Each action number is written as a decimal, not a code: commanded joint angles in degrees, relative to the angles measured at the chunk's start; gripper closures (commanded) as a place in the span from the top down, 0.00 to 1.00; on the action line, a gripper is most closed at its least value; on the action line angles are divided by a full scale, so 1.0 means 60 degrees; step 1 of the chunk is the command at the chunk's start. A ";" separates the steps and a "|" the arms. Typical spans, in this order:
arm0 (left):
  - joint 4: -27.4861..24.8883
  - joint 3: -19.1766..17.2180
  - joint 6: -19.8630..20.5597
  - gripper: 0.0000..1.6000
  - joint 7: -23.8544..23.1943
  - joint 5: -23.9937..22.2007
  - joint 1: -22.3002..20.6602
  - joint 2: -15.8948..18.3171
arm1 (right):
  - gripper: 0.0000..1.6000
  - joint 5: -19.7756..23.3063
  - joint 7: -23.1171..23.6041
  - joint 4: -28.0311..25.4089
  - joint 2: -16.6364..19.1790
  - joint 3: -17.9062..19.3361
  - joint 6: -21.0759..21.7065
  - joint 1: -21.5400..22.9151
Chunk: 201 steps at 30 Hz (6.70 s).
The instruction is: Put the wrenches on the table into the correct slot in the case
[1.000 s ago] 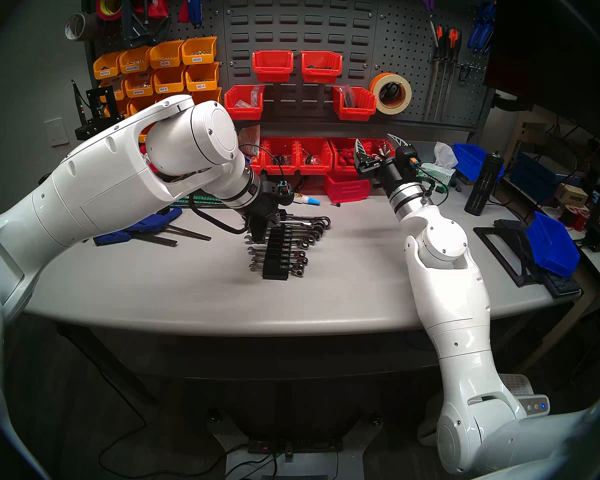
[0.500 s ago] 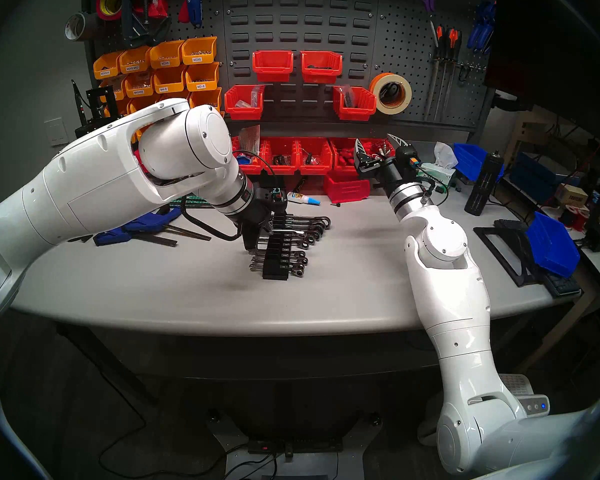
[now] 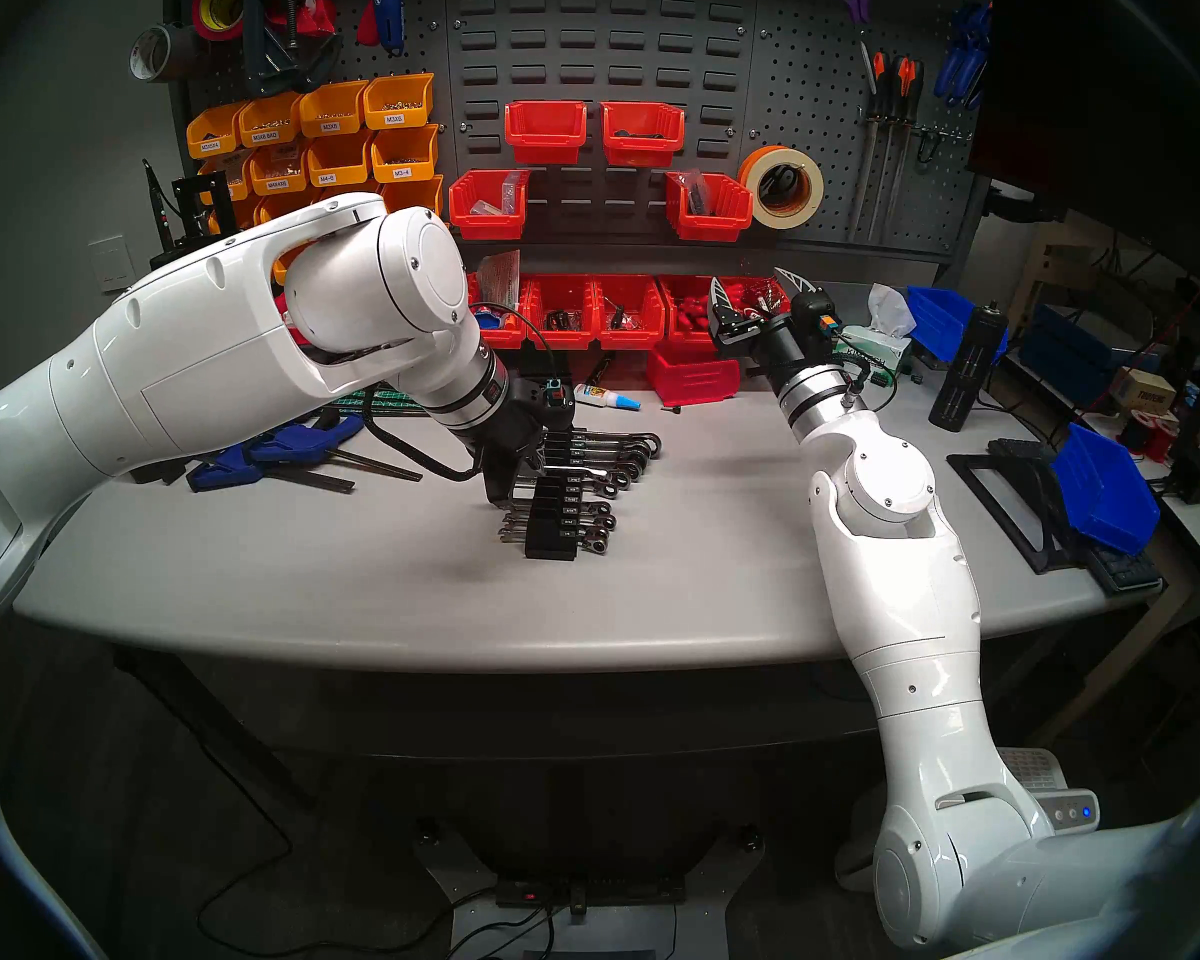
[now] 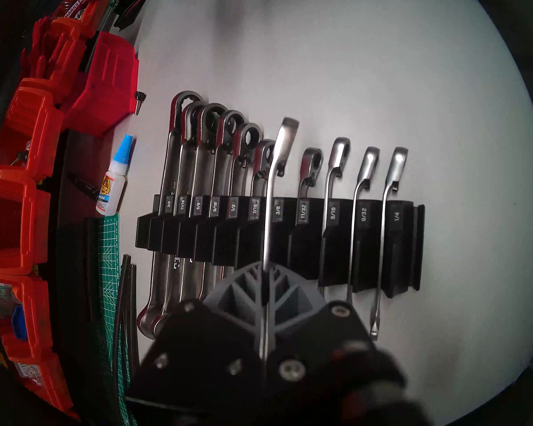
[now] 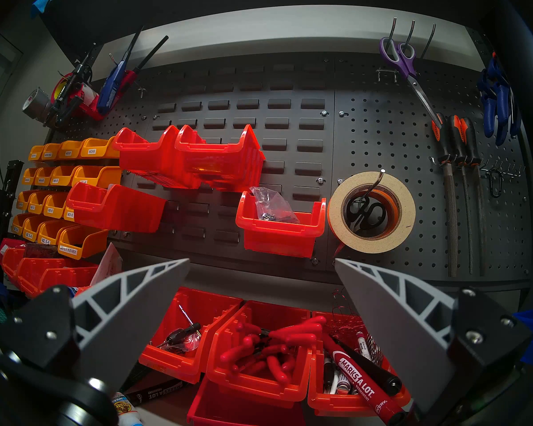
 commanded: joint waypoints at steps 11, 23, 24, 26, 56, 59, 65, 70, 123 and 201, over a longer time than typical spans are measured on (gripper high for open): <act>0.0145 0.0393 -0.0024 0.00 -0.0823 -0.0126 -0.0986 -0.0049 | 1.00 -0.0001 0.0014 -0.0312 -0.0007 -0.0015 -0.0062 0.0282; 0.0109 0.0653 -0.0100 0.00 -0.0668 -0.0314 -0.1204 0.0064 | 1.00 0.0000 0.0013 -0.0313 -0.0006 -0.0016 -0.0062 0.0282; 0.0118 0.0673 -0.0088 0.00 -0.0674 -0.0335 -0.1247 0.0054 | 1.00 0.0000 0.0013 -0.0312 -0.0006 -0.0016 -0.0062 0.0282; 0.0106 0.0719 -0.0105 0.00 -0.0683 -0.0317 -0.1310 0.0056 | 1.00 0.0000 0.0013 -0.0311 -0.0006 -0.0016 -0.0063 0.0282; 0.0588 0.1143 -0.0253 0.00 -0.0496 -0.0408 -0.1492 -0.0427 | 1.00 0.0000 0.0012 -0.0315 -0.0005 -0.0017 -0.0060 0.0282; 0.0610 0.1177 -0.0253 0.00 -0.0518 -0.0389 -0.1519 -0.0448 | 1.00 0.0001 0.0012 -0.0315 -0.0005 -0.0017 -0.0060 0.0282; 0.0617 0.1202 -0.0232 0.00 -0.0515 -0.0406 -0.1524 -0.0463 | 1.00 0.0001 0.0011 -0.0315 -0.0004 -0.0018 -0.0060 0.0282; 0.0663 0.1208 -0.0206 0.00 -0.0450 -0.0431 -0.1481 -0.0523 | 1.00 0.0001 0.0011 -0.0316 -0.0004 -0.0018 -0.0059 0.0281; 0.0669 0.1631 0.0073 0.31 -0.0068 -0.0851 -0.2038 -0.0643 | 1.00 0.0003 0.0009 -0.0313 -0.0002 -0.0020 -0.0061 0.0282; 0.1237 0.1982 -0.0409 0.31 -0.0029 -0.0953 -0.1915 -0.0720 | 1.00 0.0006 0.0006 -0.0314 0.0001 -0.0023 -0.0061 0.0282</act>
